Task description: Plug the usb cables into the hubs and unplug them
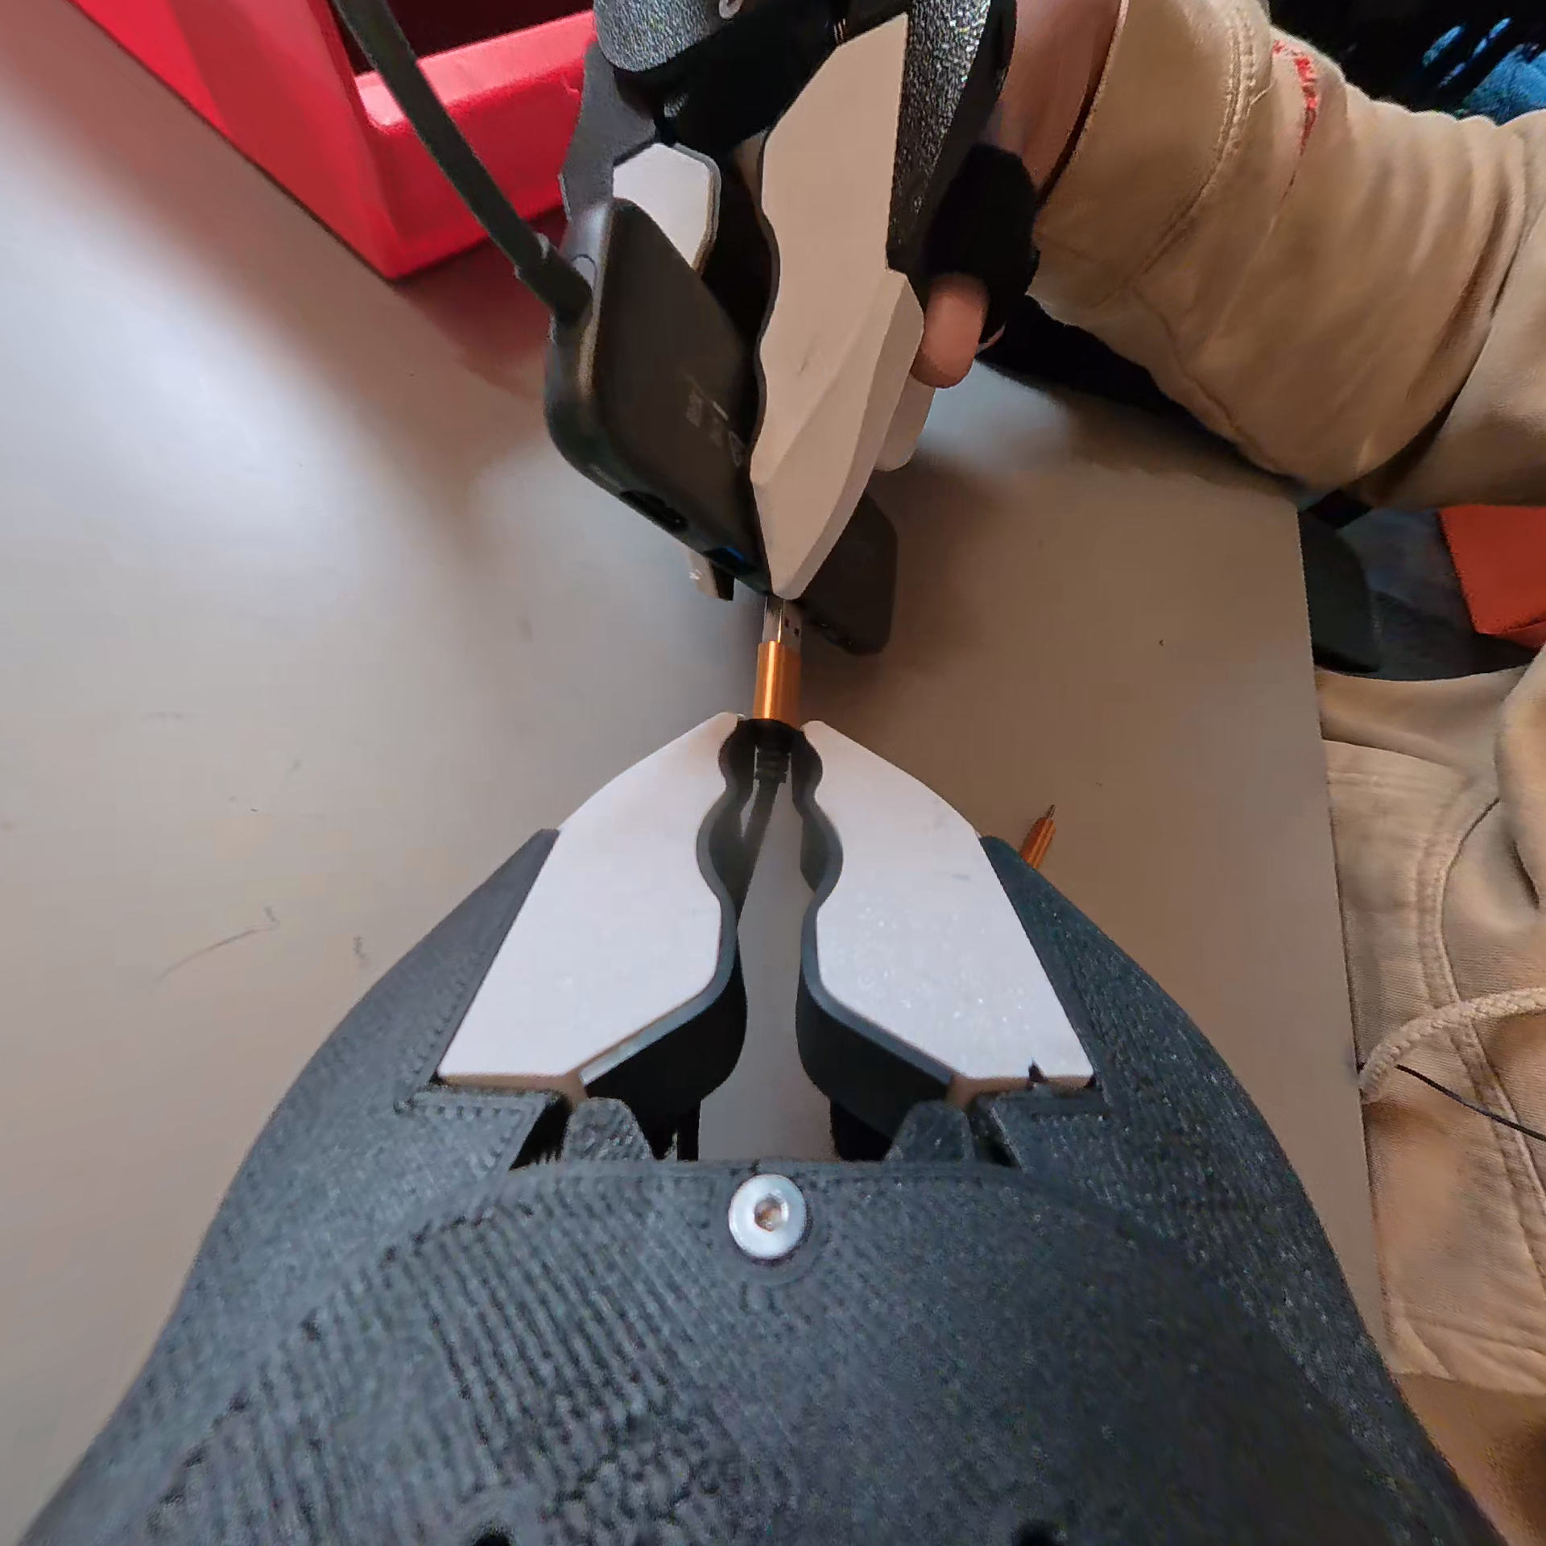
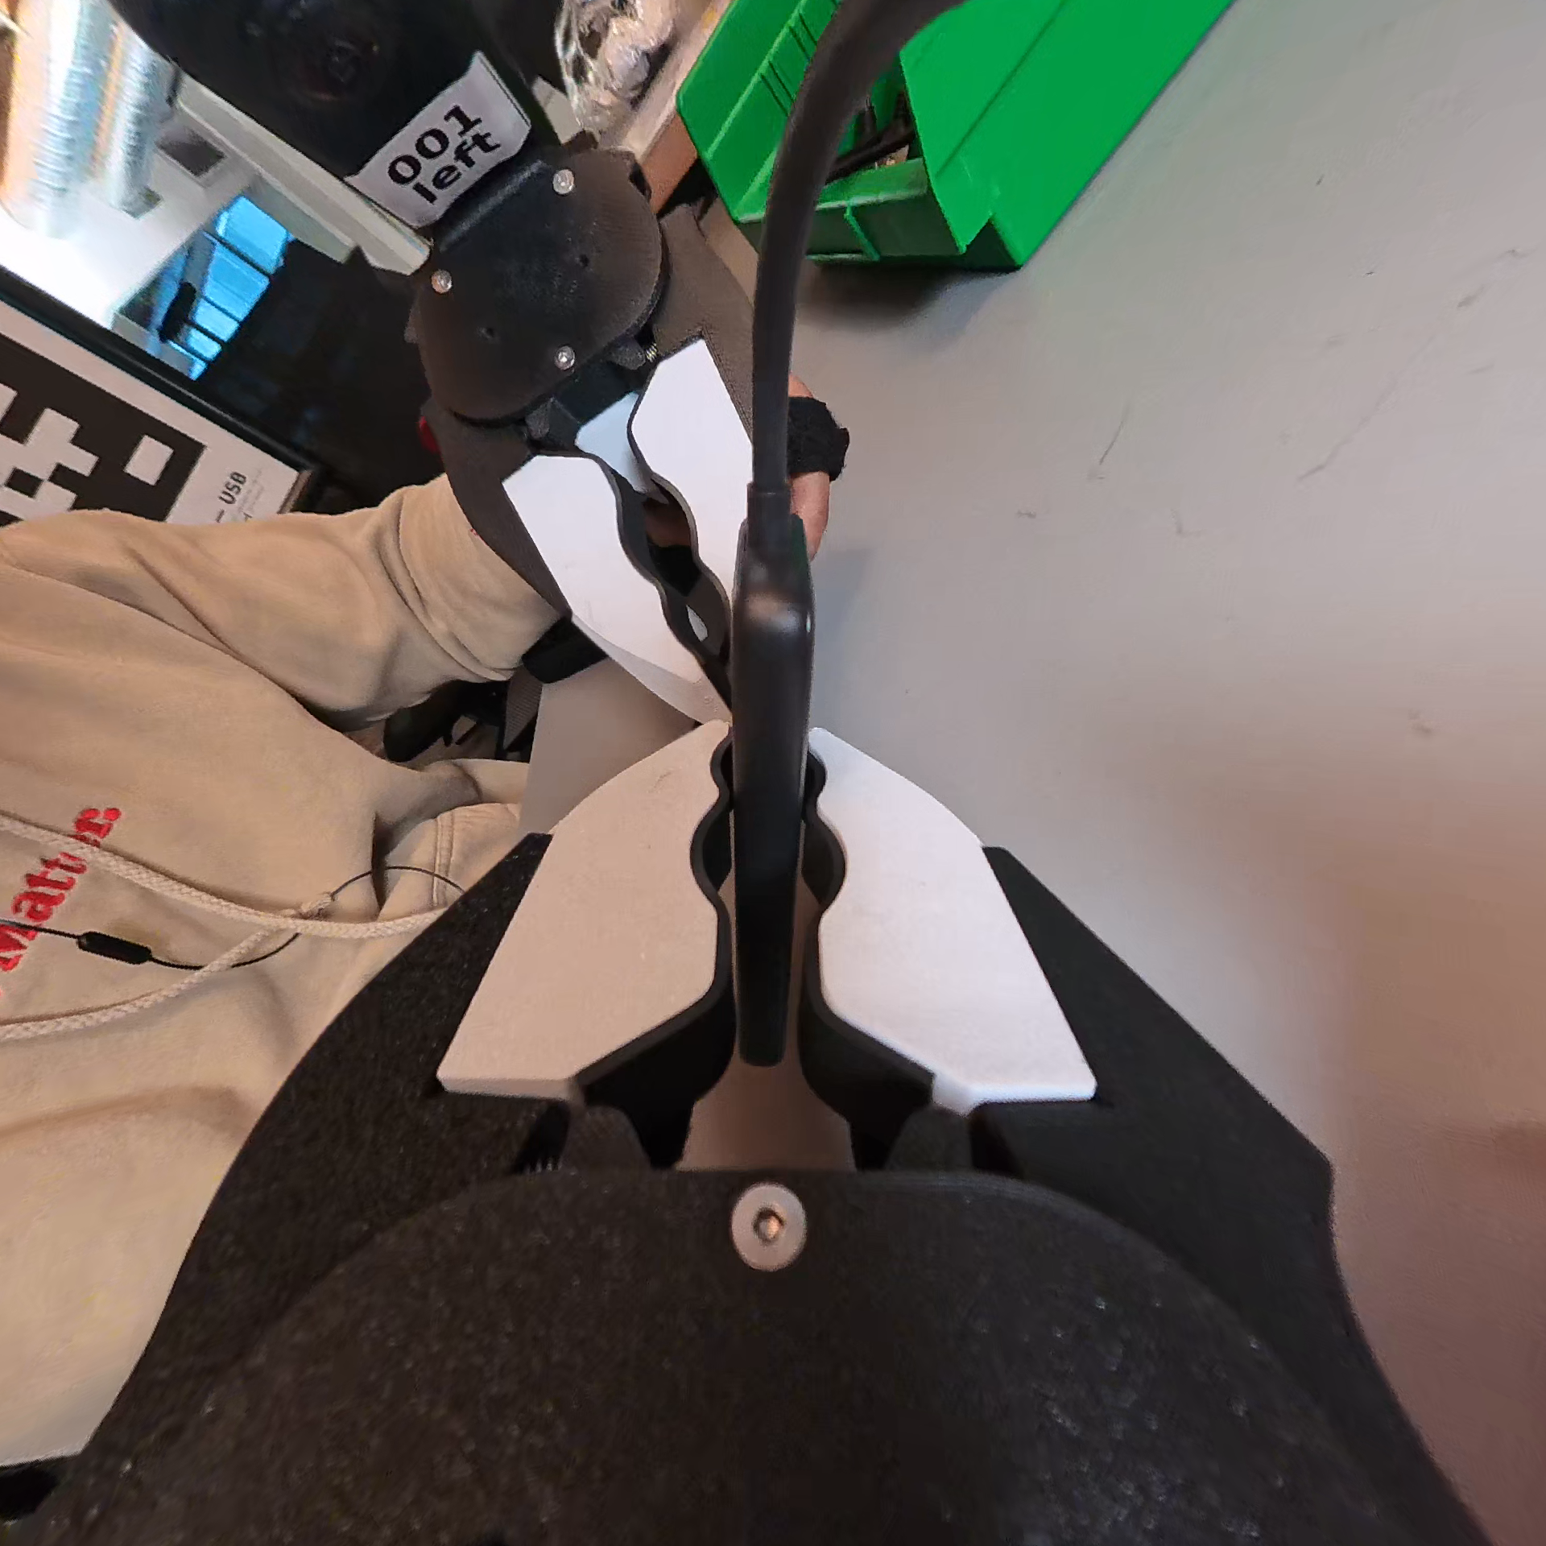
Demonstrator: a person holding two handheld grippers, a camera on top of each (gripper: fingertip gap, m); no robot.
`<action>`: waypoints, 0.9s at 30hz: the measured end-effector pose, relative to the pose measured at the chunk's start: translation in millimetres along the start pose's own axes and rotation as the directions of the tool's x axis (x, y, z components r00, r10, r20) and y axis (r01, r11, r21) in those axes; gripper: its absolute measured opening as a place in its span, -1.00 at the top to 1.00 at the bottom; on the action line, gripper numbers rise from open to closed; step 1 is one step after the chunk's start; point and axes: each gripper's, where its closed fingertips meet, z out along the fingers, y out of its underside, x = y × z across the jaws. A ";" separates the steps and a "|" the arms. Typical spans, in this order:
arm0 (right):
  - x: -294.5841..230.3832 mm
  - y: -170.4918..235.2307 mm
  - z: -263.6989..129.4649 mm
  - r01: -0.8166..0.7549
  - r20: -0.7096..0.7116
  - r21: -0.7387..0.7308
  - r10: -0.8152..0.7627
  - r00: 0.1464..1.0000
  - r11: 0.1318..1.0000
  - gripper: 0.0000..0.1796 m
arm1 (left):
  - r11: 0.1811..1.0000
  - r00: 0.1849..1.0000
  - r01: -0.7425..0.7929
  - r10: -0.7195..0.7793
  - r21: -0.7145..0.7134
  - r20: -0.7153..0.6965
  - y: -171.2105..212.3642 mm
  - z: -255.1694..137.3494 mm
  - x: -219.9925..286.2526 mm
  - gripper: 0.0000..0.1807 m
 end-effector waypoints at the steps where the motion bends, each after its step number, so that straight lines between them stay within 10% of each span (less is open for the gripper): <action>1: -0.8 -1.6 -0.5 -0.003 0.006 0.012 0.003 1.000 1.000 0.87 | 1.000 1.000 0.000 -0.001 0.006 0.008 -0.8 -0.9 -1.2 0.90; 27: -17.8 -23.0 -0.2 0.029 0.073 0.162 -0.041 0.996 0.986 0.87 | 0.976 0.978 0.156 -0.131 0.154 -0.160 -19.1 -7.1 9.7 0.91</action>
